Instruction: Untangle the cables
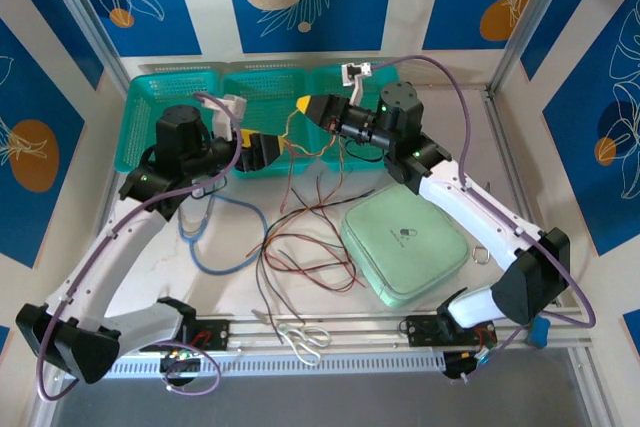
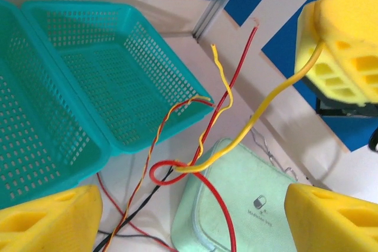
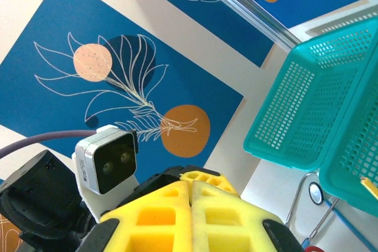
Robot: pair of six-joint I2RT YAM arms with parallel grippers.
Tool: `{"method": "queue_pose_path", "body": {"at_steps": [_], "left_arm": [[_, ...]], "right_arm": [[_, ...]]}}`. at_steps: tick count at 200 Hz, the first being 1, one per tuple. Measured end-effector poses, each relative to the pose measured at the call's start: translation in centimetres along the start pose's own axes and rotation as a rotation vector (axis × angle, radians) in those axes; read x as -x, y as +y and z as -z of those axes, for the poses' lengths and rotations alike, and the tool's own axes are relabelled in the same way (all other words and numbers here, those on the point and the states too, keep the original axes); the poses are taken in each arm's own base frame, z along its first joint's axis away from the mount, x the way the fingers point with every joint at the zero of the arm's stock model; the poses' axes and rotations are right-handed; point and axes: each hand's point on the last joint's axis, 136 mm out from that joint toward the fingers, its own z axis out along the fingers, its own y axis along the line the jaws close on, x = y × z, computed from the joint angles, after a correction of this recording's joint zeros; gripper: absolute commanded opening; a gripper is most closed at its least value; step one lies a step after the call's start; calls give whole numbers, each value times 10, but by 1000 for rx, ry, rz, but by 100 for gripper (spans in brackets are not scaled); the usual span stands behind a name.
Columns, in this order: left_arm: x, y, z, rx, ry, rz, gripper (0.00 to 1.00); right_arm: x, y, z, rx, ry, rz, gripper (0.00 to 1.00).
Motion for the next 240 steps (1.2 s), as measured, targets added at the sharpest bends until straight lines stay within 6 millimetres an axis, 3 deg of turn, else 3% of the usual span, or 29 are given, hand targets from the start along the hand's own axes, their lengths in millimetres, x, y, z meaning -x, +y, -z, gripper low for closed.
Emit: {"method": "queue_pose_path", "body": {"at_steps": [28,60,93,125,135,165,202,224,240], "left_arm": [[-13,5,12,40,14,-22,88],[-20,4,24,54,11,-50,85],[-25,9,4,32,49,-49,77],[-36,13,-16,19,104,-39,76],[-39,10,-18,11,114,-40,71],[-47,4,-21,-16,115,-56,41],[-61,6,-25,-21,133,-33,36],[-63,4,-27,-29,138,-29,13],[-61,2,-27,-34,131,-38,2]], "right_arm": [[-7,-6,2,-32,16,-18,0],[-35,-20,0,-76,81,-51,0],[-58,-21,-3,-87,154,-61,0],[-68,-32,-9,-101,197,-80,0],[-70,-36,-11,-106,207,-86,0],[-79,-46,-16,-120,242,-109,0],[-81,-49,-19,-111,258,-134,0],[-80,-47,-19,-97,261,-142,0],[-77,-46,-19,-92,258,-144,26]]}}
